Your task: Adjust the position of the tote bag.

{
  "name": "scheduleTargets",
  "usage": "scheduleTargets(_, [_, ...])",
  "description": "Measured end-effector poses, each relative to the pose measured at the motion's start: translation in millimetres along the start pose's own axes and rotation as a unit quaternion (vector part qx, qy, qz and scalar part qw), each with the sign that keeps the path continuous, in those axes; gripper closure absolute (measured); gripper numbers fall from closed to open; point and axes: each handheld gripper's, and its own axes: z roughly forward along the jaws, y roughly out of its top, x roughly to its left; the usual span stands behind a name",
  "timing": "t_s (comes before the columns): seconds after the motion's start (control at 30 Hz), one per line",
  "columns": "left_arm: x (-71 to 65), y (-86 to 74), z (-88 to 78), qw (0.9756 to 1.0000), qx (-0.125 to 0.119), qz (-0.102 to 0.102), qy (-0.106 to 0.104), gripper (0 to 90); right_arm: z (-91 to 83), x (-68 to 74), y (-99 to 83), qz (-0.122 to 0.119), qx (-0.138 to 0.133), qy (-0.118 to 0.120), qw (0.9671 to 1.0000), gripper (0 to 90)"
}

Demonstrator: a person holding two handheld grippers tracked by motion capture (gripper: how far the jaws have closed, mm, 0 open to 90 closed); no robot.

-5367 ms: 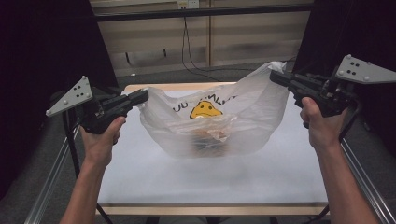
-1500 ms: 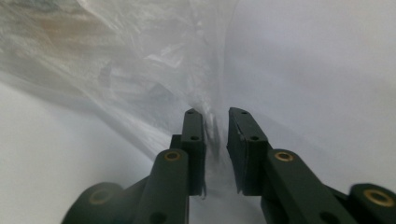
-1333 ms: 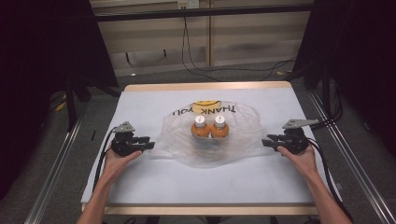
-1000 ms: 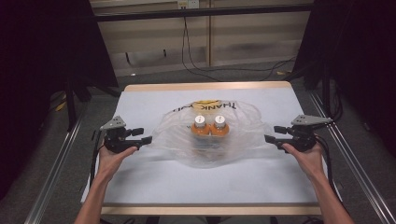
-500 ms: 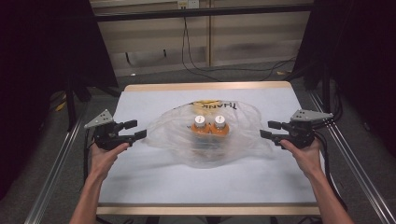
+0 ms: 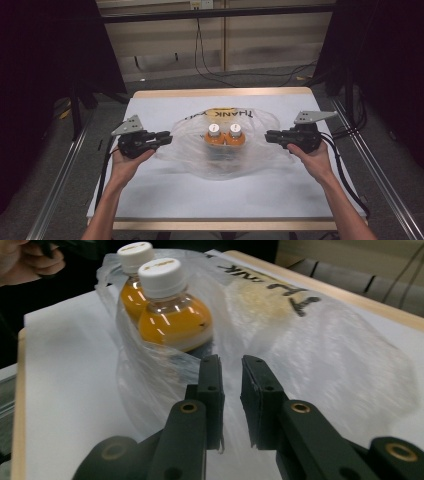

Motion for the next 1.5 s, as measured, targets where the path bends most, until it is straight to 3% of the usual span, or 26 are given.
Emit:
scheduleTargets(0.1, [-6.3, 10.4, 17.0, 0.9996, 0.008, 0.015, -0.024, 84.7, 8.7, 2.0, 7.5, -0.013, 0.006, 0.017, 0.9998, 84.0])
scheduleTargets(0.2, [-12.2, 20.9, 37.1, 0.9981, 0.035, 0.031, -0.041, 87.2, 20.2, 2.0, 14.3, -0.018, 0.015, 0.032, 0.9992, 87.8])
scheduleTargets(0.33, [-9.6, 28.3, 55.0, 0.9985, 0.039, 0.028, -0.028, 85.3, 32.4, -1.7, 17.6, -0.014, 0.023, 0.034, 0.9991, 89.9])
scheduleTargets(0.4, [-6.1, 32.4, 64.6, 0.9983, 0.041, 0.027, -0.031, 86.8, 37.3, -2.8, 18.0, -0.006, 0.022, 0.042, 0.9988, 90.0])
scheduleTargets(0.57, [-4.5, 36.9, 83.6, 0.9959, 0.074, 0.037, -0.037, 87.7, 52.4, -1.6, 20.7, -0.012, 0.042, 0.048, 0.9979, 90.0])
scheduleTargets(0.63, [-4.3, 35.4, 90.2, 0.9948, 0.087, 0.035, -0.04, 87.3, 60.0, -1.0, 21.0, -0.019, 0.055, 0.048, 0.9971, 90.0])
scheduleTargets(0.67, [-4.8, 33.9, 94.4, 0.9938, 0.098, 0.039, -0.034, 86.6, 62.3, -0.3, 21.1, -0.022, 0.061, 0.038, 0.9972, 90.0])
scheduleTargets(0.8, [-8.6, 25.4, 111.3, 0.9884, 0.138, 0.054, -0.031, 85.2, 73.0, -6.9, 17.1, -0.021, 0.094, 0.035, 0.9948, 90.0])
scheduleTargets(0.93, [-8.5, 17.4, 122.6, 0.984, 0.165, 0.061, -0.03, 84.8, 86.5, -3.6, 8.9, -0.041, 0.145, 0.029, 0.9882, 90.0])
scheduleTargets(0.97, [-8.3, 16.1, 124.2, 0.982, 0.175, 0.064, -0.031, 84.8, 90.3, -3.6, 6.0, -0.045, 0.154, 0.027, 0.9867, 90.0])
scheduleTargets(1.0, [-8.2, 13.6, 126.5, 0.9802, 0.183, 0.067, -0.037, 84.8, 94.0, -3.6, 3.4, -0.048, 0.166, 0.028, 0.9846, 90.0])
scheduleTargets(1.03, [-9.4, 11.7, 128.3, 0.9799, 0.185, 0.065, -0.035, 84.8, 98.7, -3.2, 0.5, -0.057, 0.181, 0.024, 0.9815, 90.0])
scheduleTargets(1.13, [-9.1, 3.9, 133.0, 0.975, 0.207, 0.075, -0.032, 85.4, 106.9, -4.1, -4.9, -0.058, 0.201, 0.023, 0.9775, 90.0])
scheduleTargets(1.17, [-9.1, 1.7, 134.2, 0.9753, 0.208, 0.069, -0.03, 85.7, 110.2, -5.7, -7.3, -0.058, 0.206, 0.023, 0.9765, 90.0])
scheduleTargets(1.2, [-7.3, -0.1, 134.8, 0.973, 0.216, 0.072, -0.035, 86.2, 111.7, -6.2, -8.4, -0.053, 0.213, 0.021, 0.9754, 90.0])
scheduleTargets(1.27, [-5.2, -3.9, 137.6, 0.9722, 0.221, 0.068, -0.036, 86.2, 115.8, -10.3, -11.3, -0.046, 0.216, 0.02, 0.9751, 90.0])
scheduleTargets(1.37, [-4.3, -9.6, 141.1, 0.9741, 0.217, 0.054, -0.037, 85.3, 121.4, -12.8, -14.8, -0.035, 0.219, 0.021, 0.9749, 90.0])
scheduleTargets(1.4, [-4.0, -10.9, 142.0, 0.9734, 0.219, 0.056, -0.041, 85.3, 123.0, -12.1, -16.2, -0.035, 0.217, 0.025, 0.9753, 90.0])
scheduleTargets(1.43, [-3.1, -11.7, 142.4, 0.9708, 0.226, 0.065, -0.046, 85.3, 124.5, -11.1, -17.4, -0.037, 0.218, 0.018, 0.9752, 90.0])
scheduleTargets(1.47, [-4.9, -13.6, 144.0, 0.9735, 0.218, 0.052, -0.044, 85.4, 125.6, -11.2, -18.7, -0.037, 0.217, 0.017, 0.9754, 90.0])
scheduleTargets(1.5, [-5.8, -14.6, 144.9, 0.973, 0.22, 0.05, -0.046, 86.0, 125.4, -11.3, -19.3, -0.03, 0.219, 0.018, 0.9751, 90.0])
